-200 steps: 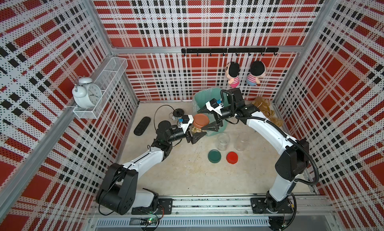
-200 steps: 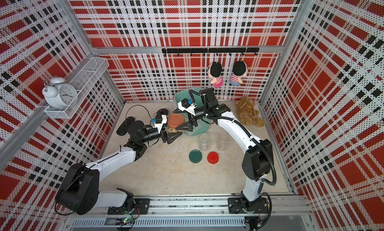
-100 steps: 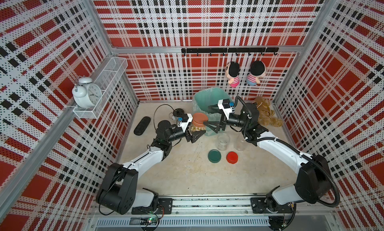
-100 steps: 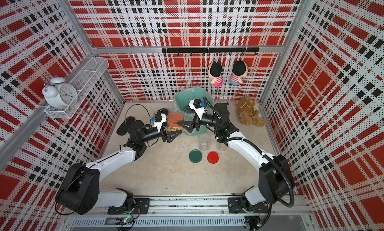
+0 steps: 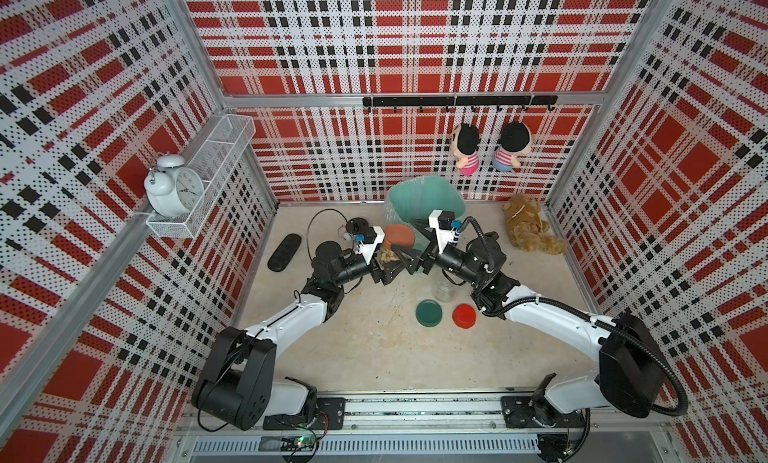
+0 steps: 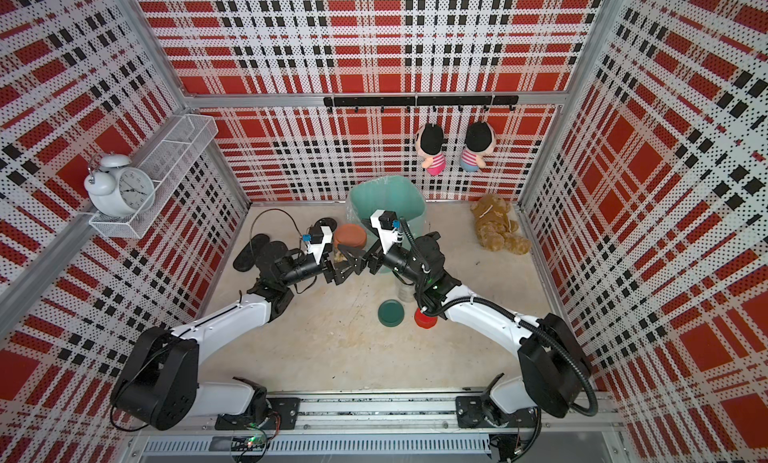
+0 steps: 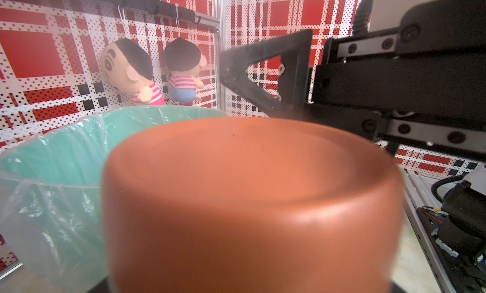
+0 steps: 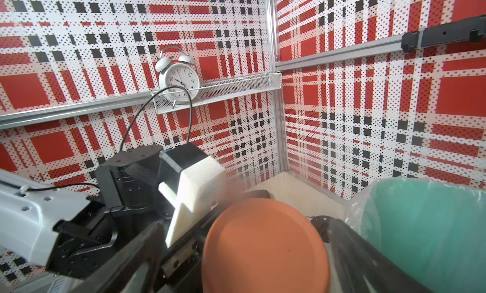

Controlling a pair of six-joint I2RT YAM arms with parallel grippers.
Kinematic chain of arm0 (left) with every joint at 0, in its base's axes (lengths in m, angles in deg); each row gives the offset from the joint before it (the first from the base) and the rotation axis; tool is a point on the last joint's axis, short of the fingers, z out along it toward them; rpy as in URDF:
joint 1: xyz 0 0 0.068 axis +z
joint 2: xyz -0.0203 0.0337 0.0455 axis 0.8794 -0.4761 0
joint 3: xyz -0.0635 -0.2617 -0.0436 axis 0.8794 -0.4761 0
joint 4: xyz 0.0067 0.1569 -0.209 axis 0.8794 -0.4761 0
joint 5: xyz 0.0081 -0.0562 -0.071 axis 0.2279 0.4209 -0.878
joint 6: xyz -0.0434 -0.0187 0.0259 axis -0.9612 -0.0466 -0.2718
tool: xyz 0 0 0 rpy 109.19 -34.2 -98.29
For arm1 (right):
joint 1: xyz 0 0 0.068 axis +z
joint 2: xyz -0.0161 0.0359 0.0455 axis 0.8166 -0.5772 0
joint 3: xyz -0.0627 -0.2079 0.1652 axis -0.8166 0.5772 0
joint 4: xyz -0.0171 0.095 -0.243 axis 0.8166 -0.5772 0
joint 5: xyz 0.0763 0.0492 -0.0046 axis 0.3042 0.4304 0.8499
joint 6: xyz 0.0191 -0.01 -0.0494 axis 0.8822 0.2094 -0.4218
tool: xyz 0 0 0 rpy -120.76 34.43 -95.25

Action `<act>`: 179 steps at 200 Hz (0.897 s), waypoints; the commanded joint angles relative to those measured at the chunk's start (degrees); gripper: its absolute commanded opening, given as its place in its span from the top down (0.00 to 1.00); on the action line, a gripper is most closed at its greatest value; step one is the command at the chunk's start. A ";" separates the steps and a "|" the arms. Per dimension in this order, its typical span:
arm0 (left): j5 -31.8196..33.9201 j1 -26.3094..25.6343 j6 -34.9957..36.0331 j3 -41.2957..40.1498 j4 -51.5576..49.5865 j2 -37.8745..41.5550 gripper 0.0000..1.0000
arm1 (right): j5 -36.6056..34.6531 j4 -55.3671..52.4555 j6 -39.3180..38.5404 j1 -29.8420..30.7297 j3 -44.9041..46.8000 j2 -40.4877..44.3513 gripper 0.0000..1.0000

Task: Empty moldy peanuts from jars
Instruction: Unscrew the lid from the jar.

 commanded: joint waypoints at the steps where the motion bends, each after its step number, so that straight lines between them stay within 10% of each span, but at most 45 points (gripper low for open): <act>1: 0.55 0.30 -0.35 1.98 4.51 0.23 1.00 | -2.47 1.29 0.68 0.89 -0.59 -2.01 0.00; 82: 0.30 0.19 -0.63 1.89 4.51 0.19 1.00 | -1.44 -3.11 -2.11 1.62 -3.76 -4.24 0.00; 179: -0.56 0.13 -0.85 2.05 4.44 0.18 1.00 | 8.81 -9.78 -8.37 0.73 -6.12 -4.78 0.31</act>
